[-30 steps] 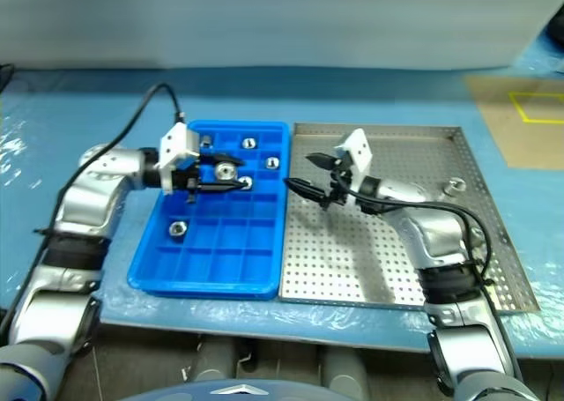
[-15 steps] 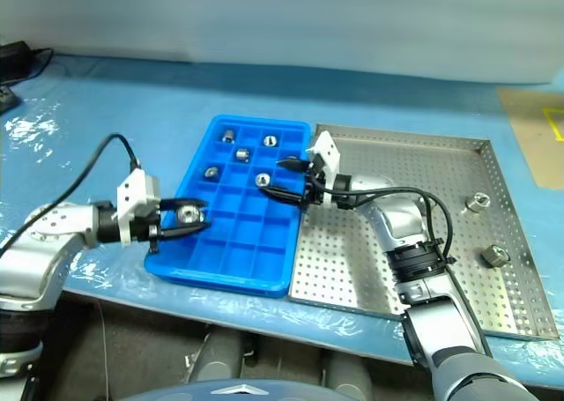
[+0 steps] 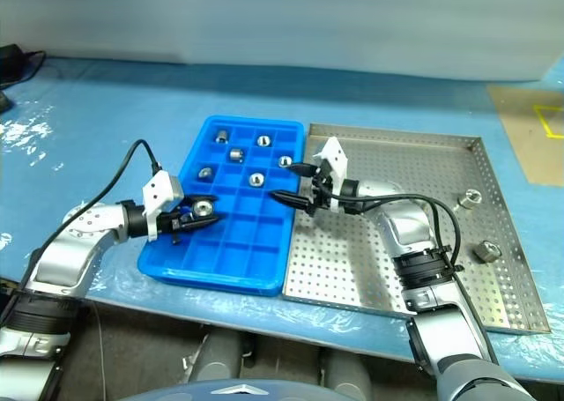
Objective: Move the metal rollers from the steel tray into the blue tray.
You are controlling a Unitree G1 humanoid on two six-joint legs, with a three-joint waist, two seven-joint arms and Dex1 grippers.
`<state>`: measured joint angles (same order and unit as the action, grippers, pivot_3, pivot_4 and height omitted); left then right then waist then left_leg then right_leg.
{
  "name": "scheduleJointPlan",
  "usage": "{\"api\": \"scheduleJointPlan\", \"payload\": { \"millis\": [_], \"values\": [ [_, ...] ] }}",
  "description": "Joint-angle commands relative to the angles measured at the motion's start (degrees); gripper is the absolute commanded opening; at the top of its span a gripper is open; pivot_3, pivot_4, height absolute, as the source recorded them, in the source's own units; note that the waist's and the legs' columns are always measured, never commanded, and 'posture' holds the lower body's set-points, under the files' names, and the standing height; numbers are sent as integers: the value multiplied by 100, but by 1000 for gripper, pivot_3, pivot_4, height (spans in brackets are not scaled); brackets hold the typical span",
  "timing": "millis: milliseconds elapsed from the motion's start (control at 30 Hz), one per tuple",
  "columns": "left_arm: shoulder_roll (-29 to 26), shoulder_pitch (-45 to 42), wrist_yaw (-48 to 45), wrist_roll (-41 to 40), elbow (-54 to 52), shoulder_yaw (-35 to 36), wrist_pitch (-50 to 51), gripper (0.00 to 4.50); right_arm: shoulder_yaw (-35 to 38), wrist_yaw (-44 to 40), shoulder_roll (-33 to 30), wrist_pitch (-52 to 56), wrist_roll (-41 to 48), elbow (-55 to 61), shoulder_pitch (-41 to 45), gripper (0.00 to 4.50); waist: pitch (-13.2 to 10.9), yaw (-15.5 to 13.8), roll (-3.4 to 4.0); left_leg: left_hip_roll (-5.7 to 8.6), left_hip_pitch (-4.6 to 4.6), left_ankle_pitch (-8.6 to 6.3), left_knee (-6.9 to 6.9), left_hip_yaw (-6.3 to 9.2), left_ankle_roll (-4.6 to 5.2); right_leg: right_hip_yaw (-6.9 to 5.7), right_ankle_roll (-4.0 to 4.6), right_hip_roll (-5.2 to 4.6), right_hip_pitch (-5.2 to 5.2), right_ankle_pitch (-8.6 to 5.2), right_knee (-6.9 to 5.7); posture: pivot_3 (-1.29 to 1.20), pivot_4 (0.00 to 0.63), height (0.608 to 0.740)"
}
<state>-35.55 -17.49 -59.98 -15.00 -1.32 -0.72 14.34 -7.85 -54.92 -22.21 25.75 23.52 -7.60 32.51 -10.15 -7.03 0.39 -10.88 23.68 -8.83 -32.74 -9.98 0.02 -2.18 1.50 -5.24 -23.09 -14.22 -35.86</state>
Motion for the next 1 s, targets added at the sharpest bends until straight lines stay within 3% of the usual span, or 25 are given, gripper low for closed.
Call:
{"api": "scheduleJointPlan", "payload": {
  "millis": [33, 200, 400, 833, 1000],
  "values": [
    [141, -492, 169, -356, 57, 251, 166, 1749, 109, 9, -18, -22, 33, 317, -64, 4500, 0, -11, 0, -1, 0, 1, 0, -1, -2, -1, 1, 2, -1, 0, -1, 150, 150, 740],
    [207, -785, 383, 85, 960, 82, -374, 1749, 91, 68, 9, -19, -2, 384, -124, 4500, 2, 9, -2, 2, -3, 2, -1, -2, -2, 3, 1, 1, 0, 1, -3, 134, 150, 740],
    [173, -721, 157, 206, 1244, -95, -637, 1749, 142, 138, -21, -8, -27, 475, -223, 4500, 2, 1, -3, -2, 2, 2, 1, -2, -1, 5, 1, 6, -7, 1, -1, 115, 150, 740],
    [706, -1022, 440, 554, 1999, -376, -976, 1749, 122, 233, -54, -23, -75, 575, -330, 4500, 4, 0, -5, -2, -5, 4, -2, -3, -5, 7, 5, 5, -3, 4, -10, 98, 150, 740],
    [686, -1061, 467, 590, 2092, -355, -998, 3383, 164, 275, -76, 5, -62, 630, -385, 4500, 4, 0, -5, -2, -5, 4, -2, -3, -5, 7, 5, 4, -2, 4, -10, 90, 150, 740]
  ]
}}
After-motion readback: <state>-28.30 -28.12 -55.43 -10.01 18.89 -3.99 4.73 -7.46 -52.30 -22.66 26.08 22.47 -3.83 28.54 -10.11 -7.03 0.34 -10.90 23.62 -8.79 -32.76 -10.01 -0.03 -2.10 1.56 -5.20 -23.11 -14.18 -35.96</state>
